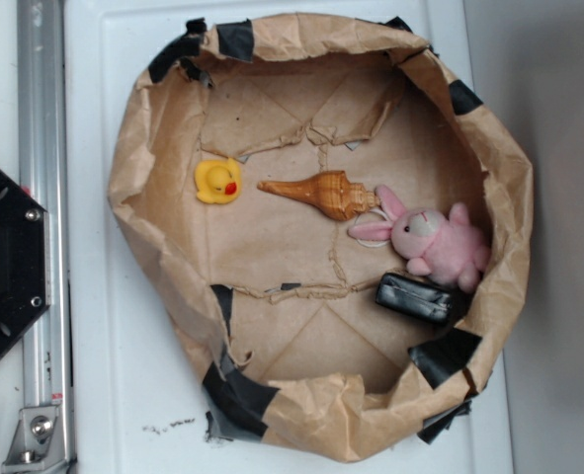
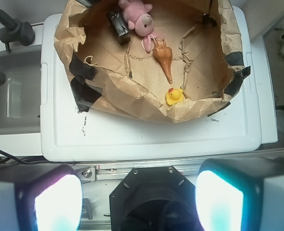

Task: Grab the yellow duck.

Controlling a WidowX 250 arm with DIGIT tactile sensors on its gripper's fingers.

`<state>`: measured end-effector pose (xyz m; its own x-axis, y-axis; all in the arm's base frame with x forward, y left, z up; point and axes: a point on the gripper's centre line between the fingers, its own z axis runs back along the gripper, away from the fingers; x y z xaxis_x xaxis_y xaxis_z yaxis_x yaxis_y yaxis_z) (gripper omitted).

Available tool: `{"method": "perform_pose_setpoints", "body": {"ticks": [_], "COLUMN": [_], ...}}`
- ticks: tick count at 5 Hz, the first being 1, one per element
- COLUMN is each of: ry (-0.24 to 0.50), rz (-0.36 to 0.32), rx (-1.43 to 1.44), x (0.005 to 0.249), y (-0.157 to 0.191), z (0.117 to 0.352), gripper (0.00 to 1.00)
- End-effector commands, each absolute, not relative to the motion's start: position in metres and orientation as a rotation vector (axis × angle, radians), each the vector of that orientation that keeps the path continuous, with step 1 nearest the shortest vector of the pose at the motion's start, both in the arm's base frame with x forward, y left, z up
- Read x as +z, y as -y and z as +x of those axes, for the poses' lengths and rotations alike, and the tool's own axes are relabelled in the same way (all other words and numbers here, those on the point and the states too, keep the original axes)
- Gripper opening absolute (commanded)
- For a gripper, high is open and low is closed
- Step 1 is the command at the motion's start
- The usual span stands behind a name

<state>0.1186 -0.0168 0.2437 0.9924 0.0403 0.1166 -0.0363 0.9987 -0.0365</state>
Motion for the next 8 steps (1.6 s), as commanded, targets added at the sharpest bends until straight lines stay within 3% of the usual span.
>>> {"method": "perform_pose_setpoints", "body": {"ticks": [1, 2, 3, 4, 6, 8], "ry": [0.118, 0.119, 0.076, 0.042, -0.074, -0.174], "rz": [-0.034, -0.088, -0.097, -0.068, -0.073, 0.101], "rx": [0.038, 0.069, 0.071, 0.018, -0.014, -0.238], "x": [0.244, 0.242, 0.216, 0.178, 0.105, 0.062], "y": [0.017, -0.012, -0.022, -0.024, -0.051, -0.052], "z": [0.119, 0.163, 0.203, 0.222, 0.246, 0.245], "gripper": [1.00, 1.00, 1.00, 1.00, 1.00, 1.00]}}
